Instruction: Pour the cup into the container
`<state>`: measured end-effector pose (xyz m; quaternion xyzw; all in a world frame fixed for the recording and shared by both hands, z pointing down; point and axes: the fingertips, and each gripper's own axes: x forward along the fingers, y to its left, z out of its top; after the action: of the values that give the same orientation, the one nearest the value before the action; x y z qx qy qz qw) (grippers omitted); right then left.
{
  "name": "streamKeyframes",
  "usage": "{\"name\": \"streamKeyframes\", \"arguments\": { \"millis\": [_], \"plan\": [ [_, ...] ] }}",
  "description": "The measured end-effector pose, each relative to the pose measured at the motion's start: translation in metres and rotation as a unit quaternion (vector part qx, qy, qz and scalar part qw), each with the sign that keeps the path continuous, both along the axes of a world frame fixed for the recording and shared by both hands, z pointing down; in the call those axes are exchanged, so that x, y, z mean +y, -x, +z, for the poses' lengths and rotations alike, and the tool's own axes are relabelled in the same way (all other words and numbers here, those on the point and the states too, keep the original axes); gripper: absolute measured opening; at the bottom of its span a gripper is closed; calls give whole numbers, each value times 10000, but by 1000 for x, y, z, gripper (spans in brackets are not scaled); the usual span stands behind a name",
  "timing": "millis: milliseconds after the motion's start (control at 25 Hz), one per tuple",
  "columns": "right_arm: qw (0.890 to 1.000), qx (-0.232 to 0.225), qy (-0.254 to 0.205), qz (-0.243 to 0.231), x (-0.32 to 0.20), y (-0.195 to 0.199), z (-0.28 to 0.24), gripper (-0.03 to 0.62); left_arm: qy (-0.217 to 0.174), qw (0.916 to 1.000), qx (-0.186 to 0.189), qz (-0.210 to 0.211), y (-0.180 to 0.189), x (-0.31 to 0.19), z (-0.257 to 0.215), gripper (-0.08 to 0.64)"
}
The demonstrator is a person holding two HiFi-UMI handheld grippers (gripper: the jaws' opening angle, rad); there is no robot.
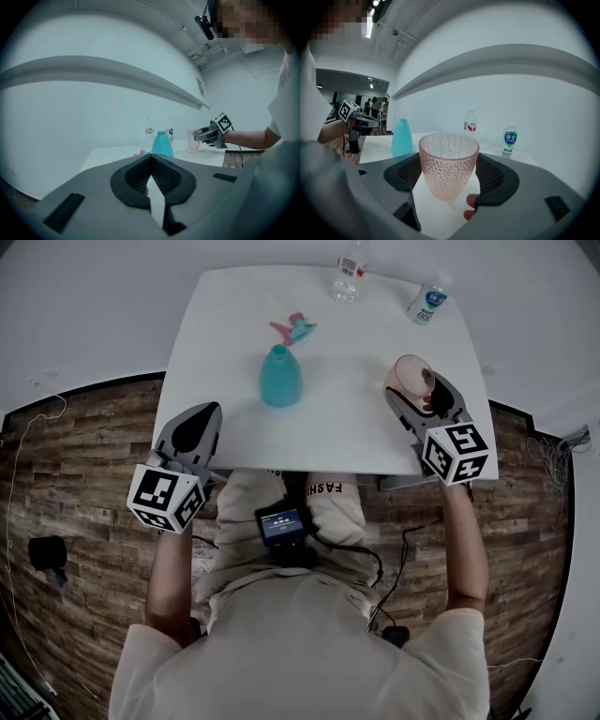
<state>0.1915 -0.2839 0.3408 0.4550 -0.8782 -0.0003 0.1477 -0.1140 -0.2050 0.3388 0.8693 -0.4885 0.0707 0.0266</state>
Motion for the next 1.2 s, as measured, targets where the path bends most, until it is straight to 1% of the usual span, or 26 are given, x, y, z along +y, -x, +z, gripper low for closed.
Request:
{"name": "streamKeyframes", "arguments": {
  "millis": [320,680,1200],
  "plan": [
    [9999,-7,107,45,-2,-4,12,363,50,10000,-31,-3,-1,1,4,9],
    [9994,55,332,-36,-7,4,35,364,114,9999,-55,11,-6,0,10,9],
    [9994,-25,330,-38,-10,11,35,364,178,9998,-3,1,-4,-1,18,9]
  ]
}}
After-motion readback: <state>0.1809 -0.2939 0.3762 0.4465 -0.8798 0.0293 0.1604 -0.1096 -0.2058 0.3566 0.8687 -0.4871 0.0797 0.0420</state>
